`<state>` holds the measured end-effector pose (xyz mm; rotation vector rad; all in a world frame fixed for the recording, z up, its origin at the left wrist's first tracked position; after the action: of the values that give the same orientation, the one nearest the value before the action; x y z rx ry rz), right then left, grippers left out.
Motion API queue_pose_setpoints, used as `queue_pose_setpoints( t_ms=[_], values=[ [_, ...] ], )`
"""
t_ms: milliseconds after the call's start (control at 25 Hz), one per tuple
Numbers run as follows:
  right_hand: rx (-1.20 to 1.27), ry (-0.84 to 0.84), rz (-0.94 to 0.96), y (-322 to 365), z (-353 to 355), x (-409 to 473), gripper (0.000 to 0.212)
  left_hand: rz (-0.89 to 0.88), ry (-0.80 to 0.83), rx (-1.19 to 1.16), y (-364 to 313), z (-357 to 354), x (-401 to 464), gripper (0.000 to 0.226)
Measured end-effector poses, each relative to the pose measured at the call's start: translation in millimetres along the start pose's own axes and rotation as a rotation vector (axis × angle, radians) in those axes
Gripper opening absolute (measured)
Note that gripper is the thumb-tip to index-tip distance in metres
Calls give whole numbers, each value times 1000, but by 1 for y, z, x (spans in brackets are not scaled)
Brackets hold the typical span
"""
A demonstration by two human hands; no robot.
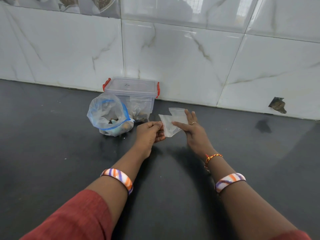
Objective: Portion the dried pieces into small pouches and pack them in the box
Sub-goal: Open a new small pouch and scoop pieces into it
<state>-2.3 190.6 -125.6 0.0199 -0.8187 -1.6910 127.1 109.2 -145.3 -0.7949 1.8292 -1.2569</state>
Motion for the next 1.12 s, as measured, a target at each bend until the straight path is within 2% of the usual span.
queue_pose_setpoints(
  t_ms=[120,480,560,640,720,800,880,1120],
  values=[
    [24,-19,1,16,1,-23,47,14,16,-14,4,6,-27,9],
    [122,-112,23,58,-5,-73,49,8,-3,19,19,37,-89,7],
    [108,-213,-94,57,-8,-83,55,7,-29,-37,25,43,-96,13],
    [119,-400,-145,63,-5,-94,52,-13,-33,-91,29,45,-100,15],
    [186,-494,12,82,-9,-100,33,-44,-10,-100,30,45,-101,16],
    [208,-418,127,96,-20,-102,17,-83,11,-84,28,44,-102,18],
    [203,-320,116,98,-28,-100,15,-115,32,-51,28,45,-102,21],
    [243,-350,22,88,-27,-98,7,-103,83,-28,30,45,-102,12]
  ],
)
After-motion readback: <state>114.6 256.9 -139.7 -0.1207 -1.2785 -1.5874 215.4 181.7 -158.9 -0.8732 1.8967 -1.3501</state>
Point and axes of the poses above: each hand's wrist, its own x-axis towards the middle knuckle, its own z-axis out of the back of the hand, y = z × x, the point moved 6 cm from there along x, towards the middle knuckle, and after that the axes turned 5 degrees about z, right-handed, at the moved point
